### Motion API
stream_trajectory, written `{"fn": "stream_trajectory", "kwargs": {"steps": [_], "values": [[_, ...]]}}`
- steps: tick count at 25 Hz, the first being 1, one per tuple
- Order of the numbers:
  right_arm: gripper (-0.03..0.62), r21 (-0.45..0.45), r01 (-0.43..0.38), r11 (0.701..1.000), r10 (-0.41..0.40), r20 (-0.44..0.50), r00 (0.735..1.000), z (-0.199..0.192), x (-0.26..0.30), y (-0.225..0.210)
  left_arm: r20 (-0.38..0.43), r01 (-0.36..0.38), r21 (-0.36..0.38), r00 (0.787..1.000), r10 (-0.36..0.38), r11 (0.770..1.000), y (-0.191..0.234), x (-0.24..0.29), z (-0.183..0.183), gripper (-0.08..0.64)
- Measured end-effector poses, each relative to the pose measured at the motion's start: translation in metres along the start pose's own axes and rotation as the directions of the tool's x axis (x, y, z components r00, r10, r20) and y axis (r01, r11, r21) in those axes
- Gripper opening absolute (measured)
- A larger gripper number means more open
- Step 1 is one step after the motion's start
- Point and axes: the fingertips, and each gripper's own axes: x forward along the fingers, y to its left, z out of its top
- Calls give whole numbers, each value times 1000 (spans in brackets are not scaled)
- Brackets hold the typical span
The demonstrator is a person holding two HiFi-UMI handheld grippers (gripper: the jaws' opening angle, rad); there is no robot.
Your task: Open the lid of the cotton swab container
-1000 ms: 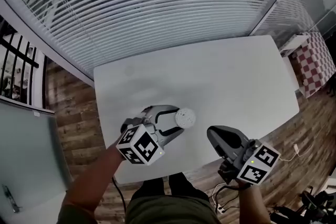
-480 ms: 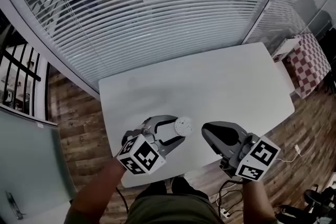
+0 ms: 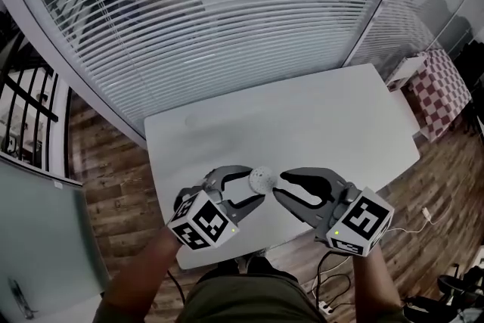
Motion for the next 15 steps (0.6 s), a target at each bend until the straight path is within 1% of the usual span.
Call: {"fn": "stream_trajectory", "kwargs": {"steps": [3,5,7,10,13,15], "values": [[137,-90,-35,995,30,-65,997,2,5,8,-4,10,11,1000,-10,1000,-1,-3,3,230],[163,-148,-68,987,50,-121,991,4,10,13,-5,16,17,1000,-16,1000,-1,-5,3,230],[202,-187,-95,978,63,-173,983,3,13,17,-10,22,25,1000,-22,999,-2,-6,1,230],[236,-223,-127,967,71,-245,967,-2,19,20,-19,39,38,999,-39,998,-6,-6,-2,230],[242,-231,-149,961,86,-264,961,-10,28,21,-27,56,52,998,-55,997,-11,-5,-5,230],[242,-236,-169,957,97,-291,952,-14,32,24,-27,65,57,998,-63,996,-14,-6,-6,230]]}}
